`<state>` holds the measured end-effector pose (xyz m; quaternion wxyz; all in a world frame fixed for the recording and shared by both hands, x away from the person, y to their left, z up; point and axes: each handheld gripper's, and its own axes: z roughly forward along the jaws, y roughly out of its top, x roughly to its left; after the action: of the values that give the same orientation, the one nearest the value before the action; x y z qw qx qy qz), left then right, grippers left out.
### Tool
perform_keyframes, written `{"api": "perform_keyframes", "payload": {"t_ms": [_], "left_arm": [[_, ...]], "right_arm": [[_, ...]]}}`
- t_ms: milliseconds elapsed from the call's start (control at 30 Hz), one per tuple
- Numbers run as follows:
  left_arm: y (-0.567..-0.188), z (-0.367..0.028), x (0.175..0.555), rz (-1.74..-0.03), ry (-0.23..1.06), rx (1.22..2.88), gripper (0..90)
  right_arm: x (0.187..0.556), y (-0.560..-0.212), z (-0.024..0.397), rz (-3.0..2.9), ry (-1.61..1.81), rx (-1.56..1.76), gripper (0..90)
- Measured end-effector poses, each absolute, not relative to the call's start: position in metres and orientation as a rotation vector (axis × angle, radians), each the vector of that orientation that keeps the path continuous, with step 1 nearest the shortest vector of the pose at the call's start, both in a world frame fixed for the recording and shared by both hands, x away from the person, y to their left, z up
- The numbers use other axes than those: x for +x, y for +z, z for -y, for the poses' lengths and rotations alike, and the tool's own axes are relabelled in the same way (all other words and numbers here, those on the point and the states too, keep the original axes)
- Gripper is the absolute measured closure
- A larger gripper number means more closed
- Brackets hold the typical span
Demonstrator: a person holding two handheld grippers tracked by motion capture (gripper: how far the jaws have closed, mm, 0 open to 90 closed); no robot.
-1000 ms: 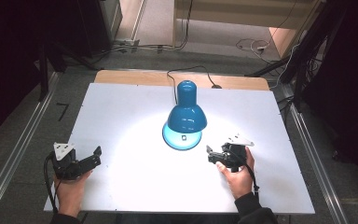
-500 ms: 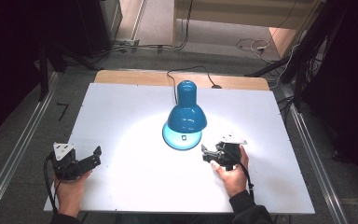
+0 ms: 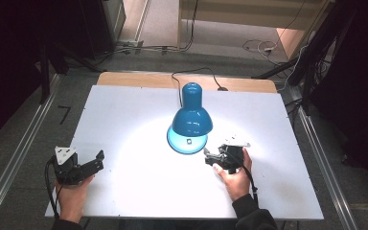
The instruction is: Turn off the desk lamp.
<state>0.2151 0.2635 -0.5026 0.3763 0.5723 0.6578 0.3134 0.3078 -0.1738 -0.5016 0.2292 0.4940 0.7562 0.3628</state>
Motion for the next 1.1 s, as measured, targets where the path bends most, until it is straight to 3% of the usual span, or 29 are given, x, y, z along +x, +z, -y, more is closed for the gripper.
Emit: {"api": "perform_keyframes", "payload": {"t_ms": [300,533,700,1100], "left_arm": [[-0.503,-0.264,0.215,-1.68,0.8,1.463,5.8],[-0.503,-0.264,0.215,-1.679,0.799,1.465,5.8],[-0.503,-0.264,0.215,-1.678,0.798,1.464,5.8],[-0.503,-0.264,0.215,-1.675,0.795,1.46,5.8]], "right_arm": [[0.309,-0.501,0.166,-2.083,1.012,1.343,18.1],[0.309,-0.502,0.158,-2.061,1.021,1.334,29.9],[0.311,-0.502,0.152,-2.057,1.046,1.333,32.2],[0.314,-0.502,0.141,-2.051,1.07,1.334,55.8]]}}
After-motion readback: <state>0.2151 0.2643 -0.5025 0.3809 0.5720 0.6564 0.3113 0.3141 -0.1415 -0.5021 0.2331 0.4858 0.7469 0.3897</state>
